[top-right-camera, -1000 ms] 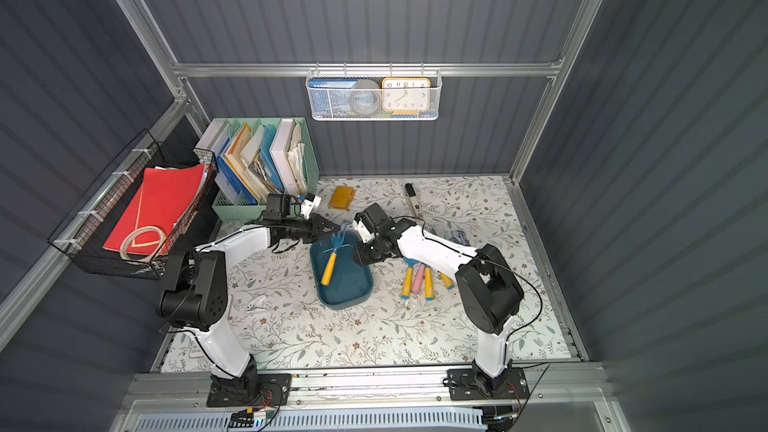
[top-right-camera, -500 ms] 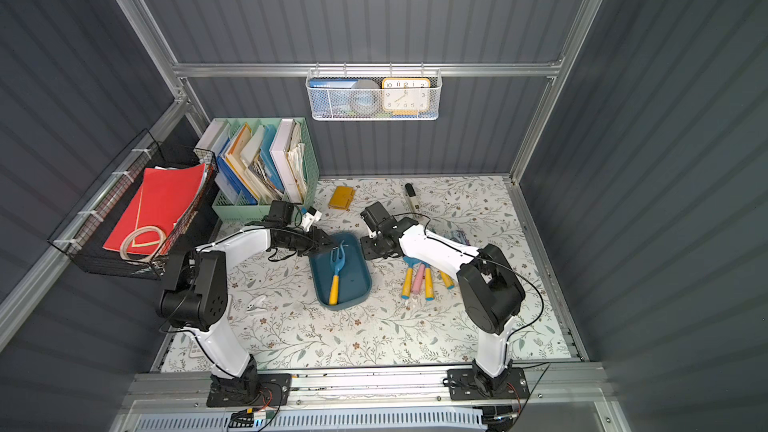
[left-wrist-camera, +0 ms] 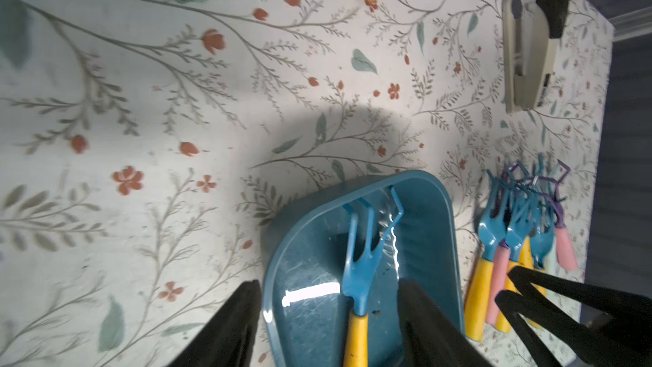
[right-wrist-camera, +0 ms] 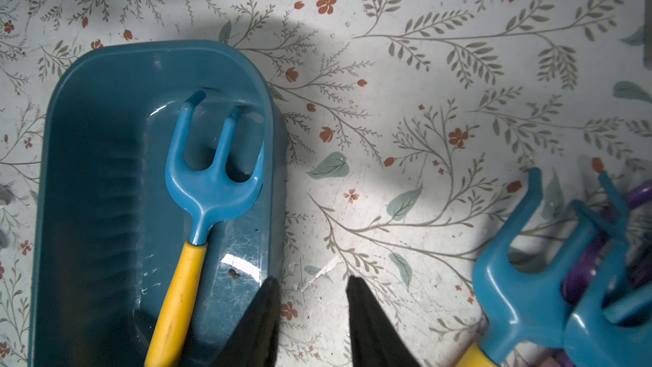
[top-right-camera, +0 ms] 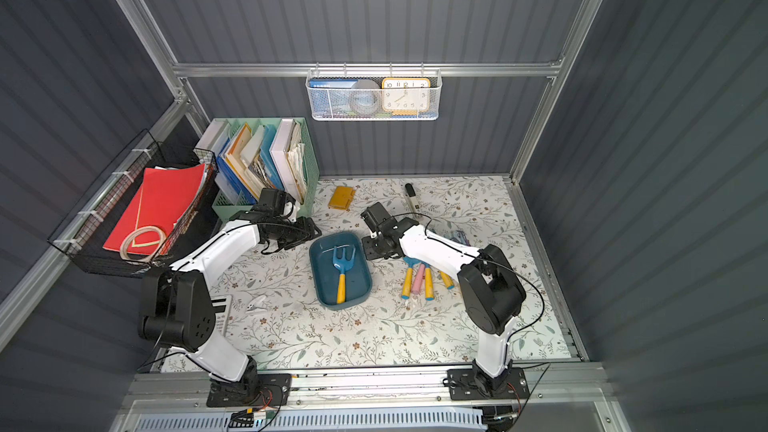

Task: Put the rake into the storage box
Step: Move the storage box to the center of the board.

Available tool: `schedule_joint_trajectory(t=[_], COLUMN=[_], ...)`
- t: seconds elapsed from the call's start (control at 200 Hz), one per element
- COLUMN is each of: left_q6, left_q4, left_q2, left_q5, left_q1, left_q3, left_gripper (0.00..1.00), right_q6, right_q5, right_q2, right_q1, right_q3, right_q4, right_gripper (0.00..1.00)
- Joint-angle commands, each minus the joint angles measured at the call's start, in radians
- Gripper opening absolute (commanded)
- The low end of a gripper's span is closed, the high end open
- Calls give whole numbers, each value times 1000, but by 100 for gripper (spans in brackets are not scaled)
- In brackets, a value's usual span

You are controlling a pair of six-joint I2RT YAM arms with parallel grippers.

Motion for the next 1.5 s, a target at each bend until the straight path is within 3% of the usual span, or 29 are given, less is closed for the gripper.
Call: schedule_joint_trajectory(t=[0.0, 0.085, 0.275, 0.475, 0.565, 0.776, 0.961, 1.206, 1.366, 1.496], left_q6=[-29, 8, 76, 67, 67, 90, 138, 174, 197, 197], left_q4=[-115, -161, -166, -135, -153, -211, -273, -260, -266, -264], left_q2=[10, 47, 148, 255, 324, 498, 600, 588, 584, 583], left_q5=[-143, -148, -16, 36, 34, 6, -15, -21, -43, -48], left_q1=[-8, -8, -8, -8, -8, -8, -19, -72, -112, -113], left_q3=[3, 8, 45, 127, 223, 476, 648, 614, 606, 590], left_gripper=[65, 65, 63, 17, 9, 10, 19, 34, 43, 43], right_q6=[11, 15, 18, 44, 61, 116, 158, 191, 207, 213], right_q5=[22, 16, 23, 42, 40, 108, 177, 199, 182, 141], right_q2=[19, 30, 55, 72, 74, 37, -51, -135, -114, -78], right_q1=[-6, -6, -7, -21, -31, -61, -72, -73, -73, -72], right_q3=[15, 17, 39, 38, 33, -20, -146, -276, -303, -293], right_q4=[-17, -9, -13, -22, -27, -64, -87, -128, -122, -100], right_gripper=[36, 36, 36, 34, 34, 35, 37, 37, 37, 36])
